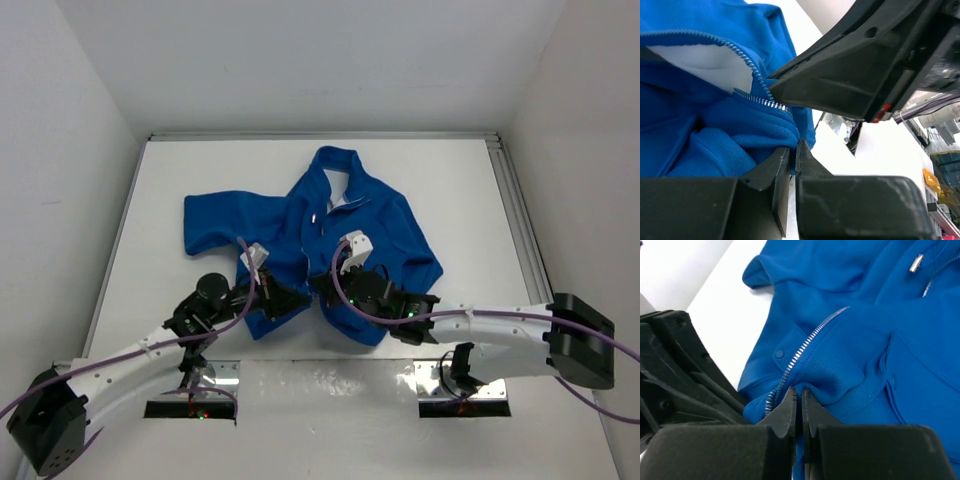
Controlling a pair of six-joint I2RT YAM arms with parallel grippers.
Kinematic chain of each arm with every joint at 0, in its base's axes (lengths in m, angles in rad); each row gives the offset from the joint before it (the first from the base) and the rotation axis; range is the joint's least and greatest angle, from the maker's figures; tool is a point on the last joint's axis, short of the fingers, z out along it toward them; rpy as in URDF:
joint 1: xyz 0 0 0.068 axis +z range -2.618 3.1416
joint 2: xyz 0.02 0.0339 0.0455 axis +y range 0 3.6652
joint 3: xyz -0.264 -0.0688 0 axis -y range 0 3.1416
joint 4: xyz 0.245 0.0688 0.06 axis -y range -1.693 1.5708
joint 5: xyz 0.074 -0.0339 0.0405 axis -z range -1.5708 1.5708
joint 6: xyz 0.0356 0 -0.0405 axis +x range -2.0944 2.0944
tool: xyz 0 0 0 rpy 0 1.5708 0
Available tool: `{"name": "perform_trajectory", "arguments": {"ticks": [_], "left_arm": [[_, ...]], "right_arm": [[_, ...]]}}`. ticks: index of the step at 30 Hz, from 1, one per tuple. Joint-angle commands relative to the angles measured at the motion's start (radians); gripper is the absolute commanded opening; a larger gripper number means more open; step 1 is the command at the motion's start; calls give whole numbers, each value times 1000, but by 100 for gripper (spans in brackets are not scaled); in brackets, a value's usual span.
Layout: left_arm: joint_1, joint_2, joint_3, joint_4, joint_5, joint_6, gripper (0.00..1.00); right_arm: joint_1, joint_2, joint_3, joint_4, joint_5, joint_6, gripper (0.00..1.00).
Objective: Zip up the jacket
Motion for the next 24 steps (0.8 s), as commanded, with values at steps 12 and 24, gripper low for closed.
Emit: {"name": "perform_trajectory", "arguments": {"ticks": [12, 24], "left_arm": [[-37, -51, 14, -27, 124, -41, 0], [-37, -34, -108, 22, 179, -136, 0]], "right_arm": [[-57, -15, 62, 63, -7, 51, 0], [-57, -203, 16, -325, -100, 143, 78]]}}
